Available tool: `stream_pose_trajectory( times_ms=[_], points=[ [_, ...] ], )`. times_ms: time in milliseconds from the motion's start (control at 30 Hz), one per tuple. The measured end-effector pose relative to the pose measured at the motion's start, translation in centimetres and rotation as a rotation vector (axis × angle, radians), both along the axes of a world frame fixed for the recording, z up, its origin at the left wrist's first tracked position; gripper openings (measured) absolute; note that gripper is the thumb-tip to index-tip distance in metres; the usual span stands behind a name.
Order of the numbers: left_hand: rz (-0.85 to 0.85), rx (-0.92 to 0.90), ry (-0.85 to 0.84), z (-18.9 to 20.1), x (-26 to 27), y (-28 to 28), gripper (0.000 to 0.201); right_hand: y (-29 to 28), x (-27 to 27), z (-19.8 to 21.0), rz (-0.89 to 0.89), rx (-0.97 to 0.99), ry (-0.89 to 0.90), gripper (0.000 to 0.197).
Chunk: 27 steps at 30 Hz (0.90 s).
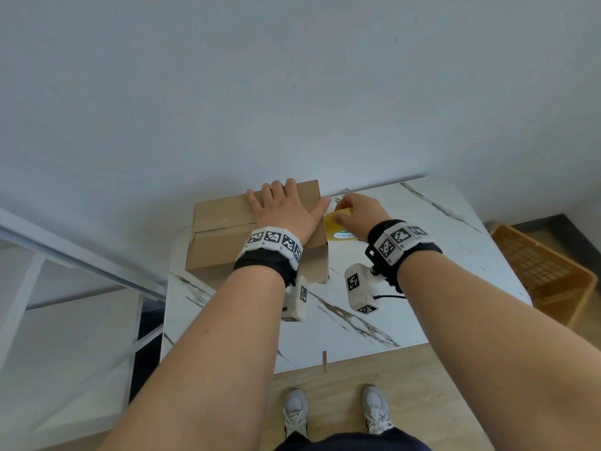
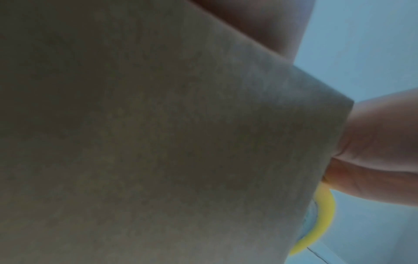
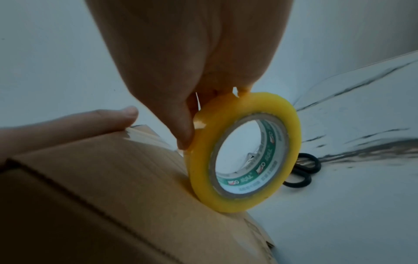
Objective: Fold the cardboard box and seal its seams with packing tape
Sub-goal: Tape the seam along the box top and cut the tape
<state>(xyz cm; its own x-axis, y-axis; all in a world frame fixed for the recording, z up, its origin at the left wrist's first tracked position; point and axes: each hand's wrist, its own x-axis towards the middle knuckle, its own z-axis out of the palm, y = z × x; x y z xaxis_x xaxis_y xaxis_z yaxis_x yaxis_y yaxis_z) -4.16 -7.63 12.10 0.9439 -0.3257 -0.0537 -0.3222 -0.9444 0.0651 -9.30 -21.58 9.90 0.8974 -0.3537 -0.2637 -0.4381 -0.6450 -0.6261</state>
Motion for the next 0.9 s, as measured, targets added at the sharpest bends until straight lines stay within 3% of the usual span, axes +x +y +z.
stream_pose_trajectory(
  times_ms=[133, 333, 600, 700, 900],
  points=[
    [0.029, 0.018, 0.028, 0.6, -0.1, -0.4, 0.087, -0.7, -0.6, 0.2, -0.033, 0.042, -0.053, 0.021],
    [0.024, -0.012, 0.116, 1.3, -0.5, -1.9, 0.064, -2.4, -2.1, 0.1, -0.28, 0.087, -0.153, 0.034],
    [0.0, -0.022, 0.056, 0.7, -0.2, -1.9, 0.053, -5.0, -3.5, -2.9, -0.379, 0.053, 0.037, 0.041],
    [-0.008, -0.004, 0.026, 0.5, 0.2, -1.9, 0.051, -5.4, -3.6, -4.6, -0.352, 0.031, 0.163, 0.039],
    [0.049, -0.025, 0.011, -0.1, 0.7, -2.3, 0.051, -5.1, -2.0, -7.4, -0.07, -0.057, 0.353, 0.046]
  ],
)
